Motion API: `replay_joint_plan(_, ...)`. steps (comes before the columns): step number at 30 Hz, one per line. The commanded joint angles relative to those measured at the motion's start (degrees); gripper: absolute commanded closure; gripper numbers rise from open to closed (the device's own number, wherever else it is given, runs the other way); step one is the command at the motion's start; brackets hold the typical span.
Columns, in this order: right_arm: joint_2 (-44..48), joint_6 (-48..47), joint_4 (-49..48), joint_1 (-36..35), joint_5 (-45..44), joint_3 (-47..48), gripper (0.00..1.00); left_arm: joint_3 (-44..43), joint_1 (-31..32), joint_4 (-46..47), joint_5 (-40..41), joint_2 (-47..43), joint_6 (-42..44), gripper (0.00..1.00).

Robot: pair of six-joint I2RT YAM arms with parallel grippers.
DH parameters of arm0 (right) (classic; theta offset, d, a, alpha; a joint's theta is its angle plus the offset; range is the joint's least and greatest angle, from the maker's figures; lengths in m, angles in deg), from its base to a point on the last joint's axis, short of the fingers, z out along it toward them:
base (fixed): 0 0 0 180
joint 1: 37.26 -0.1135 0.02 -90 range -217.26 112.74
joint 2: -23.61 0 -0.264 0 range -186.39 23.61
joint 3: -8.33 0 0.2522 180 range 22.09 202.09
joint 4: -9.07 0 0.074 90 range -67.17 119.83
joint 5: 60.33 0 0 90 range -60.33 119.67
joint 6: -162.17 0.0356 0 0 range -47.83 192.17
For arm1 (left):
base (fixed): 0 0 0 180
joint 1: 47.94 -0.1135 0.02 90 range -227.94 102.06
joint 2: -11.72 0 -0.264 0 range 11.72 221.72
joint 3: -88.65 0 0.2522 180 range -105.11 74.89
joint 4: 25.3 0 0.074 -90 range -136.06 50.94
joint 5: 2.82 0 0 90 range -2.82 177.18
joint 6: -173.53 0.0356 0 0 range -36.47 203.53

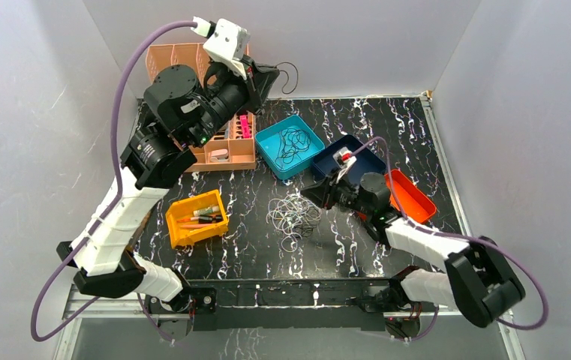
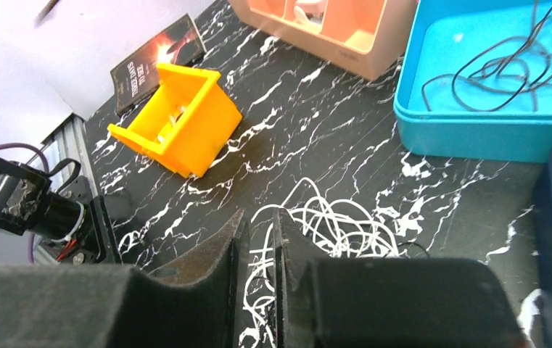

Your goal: Untangle the cables

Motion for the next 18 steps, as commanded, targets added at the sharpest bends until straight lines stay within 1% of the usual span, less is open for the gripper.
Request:
replay_joint_plan(1, 8.3, -4.1, 8.7, -0.1, -4.5, 3.5, 0.71, 1.5, -0.4, 1.6, 1.7, -2.3, 0.8, 1.0)
replay_joint_plan(5, 13.9, -4.1, 16.0, -0.2, -8.6, 4.5, 0.64, 1.9, -0.3, 1.2, 1.9, -1.1, 1.2, 1.0)
replay_joint_plan(11, 19.3, -3.1, 28.7, -0.1, -15.3, 7.2, 0.59, 1.8, -0.3, 0.0, 1.7, 2.3, 1.4, 1.0)
replay_joint_plan(14, 21.9, -3.1, 33.1, -0.2, -16.5, 7.5, 0.58, 0.5, -0.3, -0.9, 2.1, 5.2, 1.9, 1.0)
replay_joint_plan(18, 25.0, -2.7, 36.6, -0.1, -17.6, 7.1, 0.55, -1.5, -0.4, -1.6, 2.7, 8.8, 2.9, 1.0)
